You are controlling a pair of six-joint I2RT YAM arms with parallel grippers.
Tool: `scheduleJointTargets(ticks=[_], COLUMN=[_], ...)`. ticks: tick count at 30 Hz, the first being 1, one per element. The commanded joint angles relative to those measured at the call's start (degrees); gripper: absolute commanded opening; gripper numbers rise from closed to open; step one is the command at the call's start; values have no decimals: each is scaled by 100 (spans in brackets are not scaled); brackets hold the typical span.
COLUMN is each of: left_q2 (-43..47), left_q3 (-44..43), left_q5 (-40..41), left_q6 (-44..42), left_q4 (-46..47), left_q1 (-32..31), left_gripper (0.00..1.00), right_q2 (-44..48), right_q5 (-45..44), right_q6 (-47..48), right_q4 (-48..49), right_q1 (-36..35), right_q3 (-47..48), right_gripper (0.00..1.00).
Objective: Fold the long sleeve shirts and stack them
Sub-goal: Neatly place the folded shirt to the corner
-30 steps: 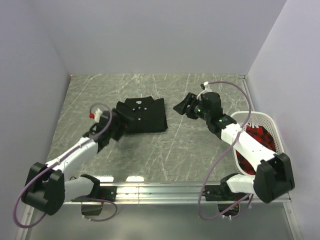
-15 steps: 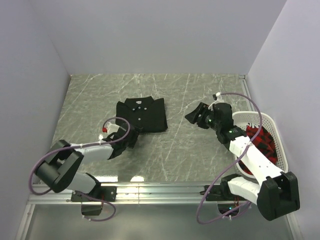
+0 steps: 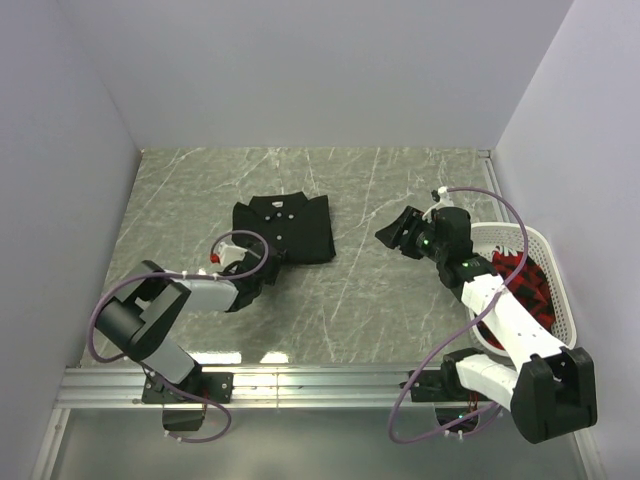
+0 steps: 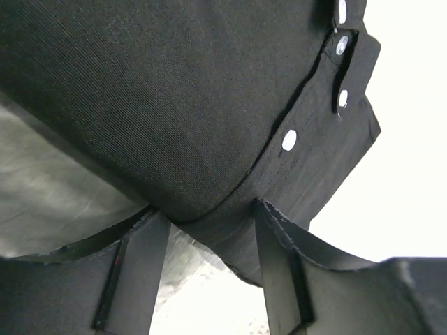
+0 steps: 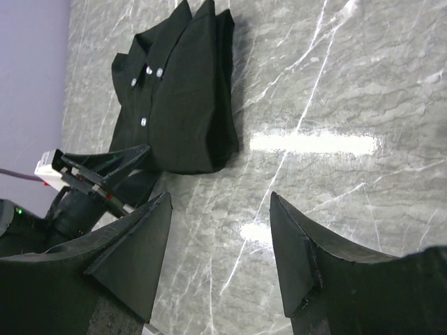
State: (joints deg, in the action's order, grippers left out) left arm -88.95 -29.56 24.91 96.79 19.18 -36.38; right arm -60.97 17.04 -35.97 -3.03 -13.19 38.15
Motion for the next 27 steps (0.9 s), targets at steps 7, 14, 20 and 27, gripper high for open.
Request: scheduleJointTargets(ticks=[7,14,20,27], left_q2=[-369,-474,-352,-701], left_q3=[-164,-208,-480,-1463], left_q5=[146,-135,-442,-1092], left_q6=[-72,-512,-986,-1882], left_q4=[-169,-81,-239,-757], left_q1=[184,842,1615,3169], left_gripper=[40,17,1,0], right_q2=[-46,-73,-82,-117], right_q5=[221,195,168,133], right_q6=[160,309,423,555], right_q4=[224,83,-31,-207], right_q1=[115,124,133,141], right_q3=[-36,61,113,219], right_gripper=[65,65,65,64])
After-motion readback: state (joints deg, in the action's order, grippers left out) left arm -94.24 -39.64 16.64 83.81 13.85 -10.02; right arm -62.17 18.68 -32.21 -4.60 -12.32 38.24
